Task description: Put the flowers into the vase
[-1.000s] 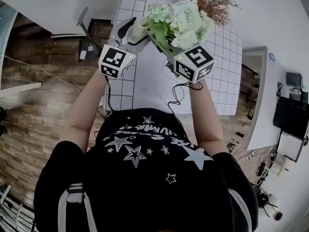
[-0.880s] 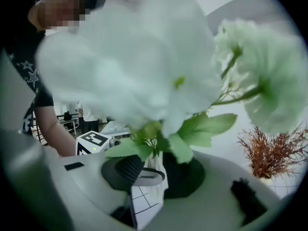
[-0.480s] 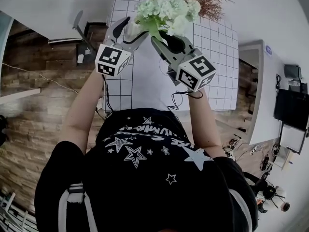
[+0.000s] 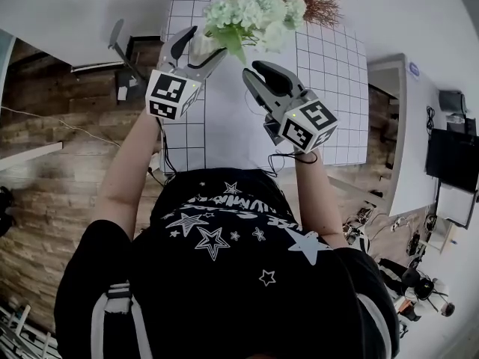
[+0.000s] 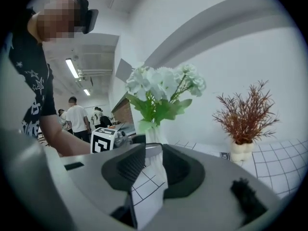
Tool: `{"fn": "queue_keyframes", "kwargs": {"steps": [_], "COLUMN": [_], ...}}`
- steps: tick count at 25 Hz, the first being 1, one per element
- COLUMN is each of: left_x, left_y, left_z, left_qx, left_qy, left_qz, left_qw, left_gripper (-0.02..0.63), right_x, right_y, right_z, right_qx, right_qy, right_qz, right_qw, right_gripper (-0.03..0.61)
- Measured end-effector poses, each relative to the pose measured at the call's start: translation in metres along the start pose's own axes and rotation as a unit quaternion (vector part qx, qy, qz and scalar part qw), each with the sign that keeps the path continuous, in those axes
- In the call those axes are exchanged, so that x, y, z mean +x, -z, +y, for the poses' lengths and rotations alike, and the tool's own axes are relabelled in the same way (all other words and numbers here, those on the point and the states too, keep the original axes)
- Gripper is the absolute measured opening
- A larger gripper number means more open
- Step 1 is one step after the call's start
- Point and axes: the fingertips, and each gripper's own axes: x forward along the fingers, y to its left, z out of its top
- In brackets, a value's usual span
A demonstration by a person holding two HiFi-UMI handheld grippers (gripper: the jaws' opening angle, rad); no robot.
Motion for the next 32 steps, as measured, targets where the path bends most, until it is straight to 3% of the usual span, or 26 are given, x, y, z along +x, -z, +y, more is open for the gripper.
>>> {"fn": "queue_keyframes", "kwargs": {"steps": [8,18,26,32], "left_x": [-0.003,-0.016,-0.067,-0.104], "left_y": [0.013,0.014,0.026,0.020], "left_z": [0.002,0.000,0.002,-0.028], "left_qx": [-0.003,-0.008,-0.031,-0.045], "left_qy": [0.010,0.000,-0.062,-0.110], "left_qz": [0.018,0.022,0.043,0.043], "left_qw": [0.9998,0.9997,0.9966,0.9920], "left_gripper": [0.345,0.345,0.345,0.341], "right_x": [-0.002,-0.003,-0.026,-0.059], "right_y": [0.008,0.013,0.021,0.022], "right_z": [-0.007,-0.007,0.000,-0.013], "right_qx": [0.012,0.021,0.044,0.056], "right_qy": [0.014,0.000,-0.018,-0.009], "right_qz": [0.003,0.004,-0.009,-0.024], "right_qw": [1.000,1.000,0.999,0.998], "right_gripper": [0.118,0.118,0.118,0.118]}}
